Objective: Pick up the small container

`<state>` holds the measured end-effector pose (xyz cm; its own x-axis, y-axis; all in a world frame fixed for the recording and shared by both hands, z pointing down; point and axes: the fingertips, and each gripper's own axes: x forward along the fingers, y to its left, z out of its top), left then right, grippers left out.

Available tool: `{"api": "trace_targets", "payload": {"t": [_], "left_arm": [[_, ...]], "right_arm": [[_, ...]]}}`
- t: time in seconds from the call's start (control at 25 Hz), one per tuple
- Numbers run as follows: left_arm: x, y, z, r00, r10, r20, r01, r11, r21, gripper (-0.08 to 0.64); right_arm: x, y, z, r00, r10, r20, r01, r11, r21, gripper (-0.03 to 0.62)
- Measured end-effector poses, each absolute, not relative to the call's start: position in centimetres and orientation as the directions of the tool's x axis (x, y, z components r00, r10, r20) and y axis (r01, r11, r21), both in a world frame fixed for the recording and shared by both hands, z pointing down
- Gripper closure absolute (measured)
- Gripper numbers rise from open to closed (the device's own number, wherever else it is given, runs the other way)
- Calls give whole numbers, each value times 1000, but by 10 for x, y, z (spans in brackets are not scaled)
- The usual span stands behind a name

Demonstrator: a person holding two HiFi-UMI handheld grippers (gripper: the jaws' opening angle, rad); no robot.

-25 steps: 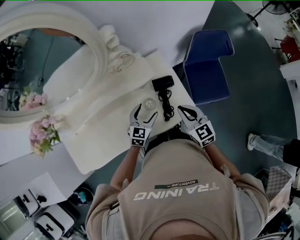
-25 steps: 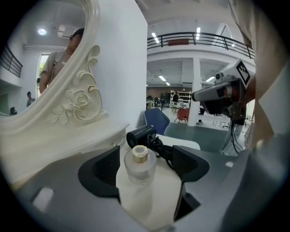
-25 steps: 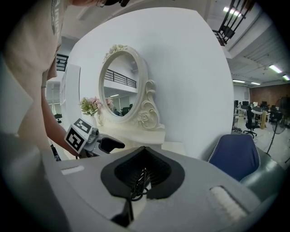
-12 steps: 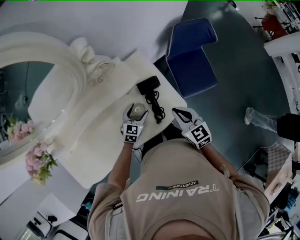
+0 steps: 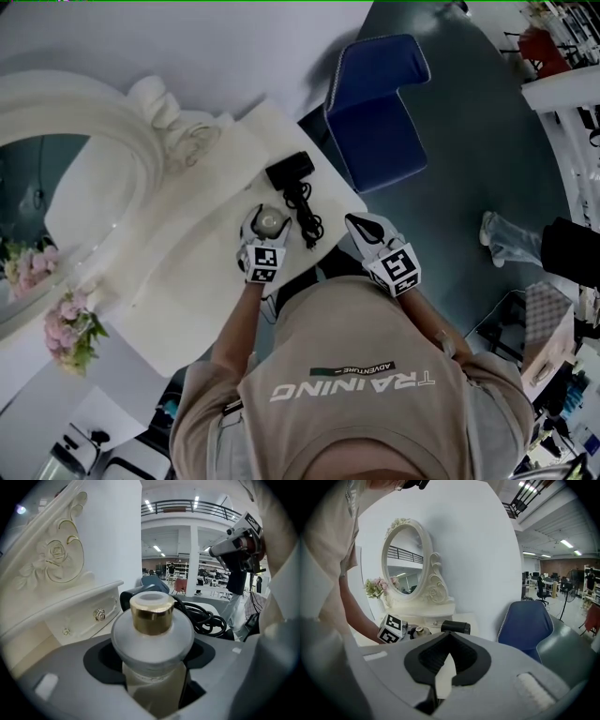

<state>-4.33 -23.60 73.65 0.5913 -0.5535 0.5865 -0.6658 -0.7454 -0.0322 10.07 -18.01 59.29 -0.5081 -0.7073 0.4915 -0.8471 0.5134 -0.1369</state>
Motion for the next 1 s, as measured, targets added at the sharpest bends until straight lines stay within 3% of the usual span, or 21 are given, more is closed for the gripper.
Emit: {"api": "trace_targets", "payload": {"t": [0.52, 1.0], "left_arm": [[-57, -209, 725, 588, -519, 620, -650, -760, -20, 209], [-86, -185, 673, 547, -612, 571, -769, -637, 54, 209]], "right_arm": [[88, -172, 587, -559, -697, 449, -816, 558, -149, 589], [58, -178, 567, -642, -669, 374, -749, 652, -118, 589]]}}
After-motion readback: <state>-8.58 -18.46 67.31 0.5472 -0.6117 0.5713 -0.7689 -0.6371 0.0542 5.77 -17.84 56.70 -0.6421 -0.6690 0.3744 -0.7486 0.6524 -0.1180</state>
